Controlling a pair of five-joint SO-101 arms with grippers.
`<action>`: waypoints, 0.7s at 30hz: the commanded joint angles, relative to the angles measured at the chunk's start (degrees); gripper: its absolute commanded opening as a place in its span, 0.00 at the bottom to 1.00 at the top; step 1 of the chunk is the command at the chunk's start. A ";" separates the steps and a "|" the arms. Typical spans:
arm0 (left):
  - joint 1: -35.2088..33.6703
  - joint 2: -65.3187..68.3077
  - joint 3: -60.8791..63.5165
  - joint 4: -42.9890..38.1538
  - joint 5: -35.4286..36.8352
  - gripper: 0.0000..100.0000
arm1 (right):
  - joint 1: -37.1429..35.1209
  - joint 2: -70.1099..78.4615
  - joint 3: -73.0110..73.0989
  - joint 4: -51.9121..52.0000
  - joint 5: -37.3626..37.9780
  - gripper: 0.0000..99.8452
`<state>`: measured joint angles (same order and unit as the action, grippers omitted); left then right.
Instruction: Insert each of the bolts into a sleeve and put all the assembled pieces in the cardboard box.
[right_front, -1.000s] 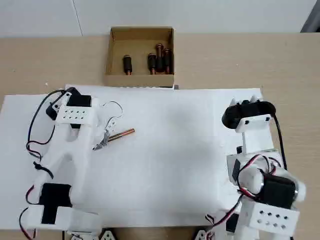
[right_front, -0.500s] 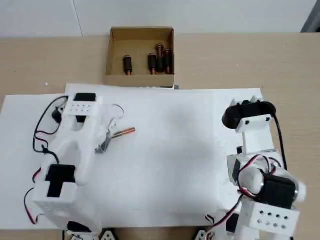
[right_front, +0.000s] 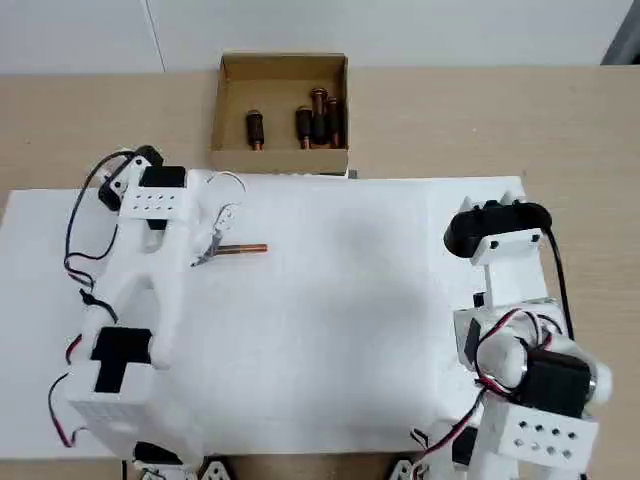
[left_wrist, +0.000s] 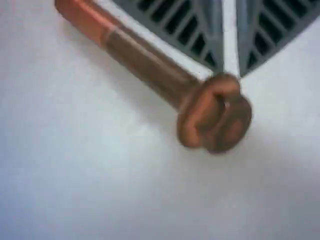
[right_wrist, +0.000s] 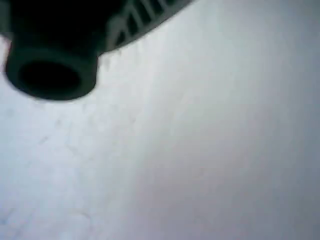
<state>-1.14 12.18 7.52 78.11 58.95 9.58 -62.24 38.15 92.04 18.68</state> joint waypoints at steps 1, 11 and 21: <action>1.32 -0.97 -2.42 2.64 -0.18 0.01 | 0.31 -0.48 -0.35 -0.57 -0.53 0.00; 1.67 -0.97 -4.79 2.90 -0.09 0.18 | 0.22 -0.48 -0.26 -1.10 -0.53 0.00; 1.58 2.11 -7.87 -0.88 -0.09 0.16 | 0.22 -0.40 -0.26 -1.10 -0.53 0.00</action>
<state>0.18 13.32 1.89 78.46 59.03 9.58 -62.24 38.15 92.04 18.68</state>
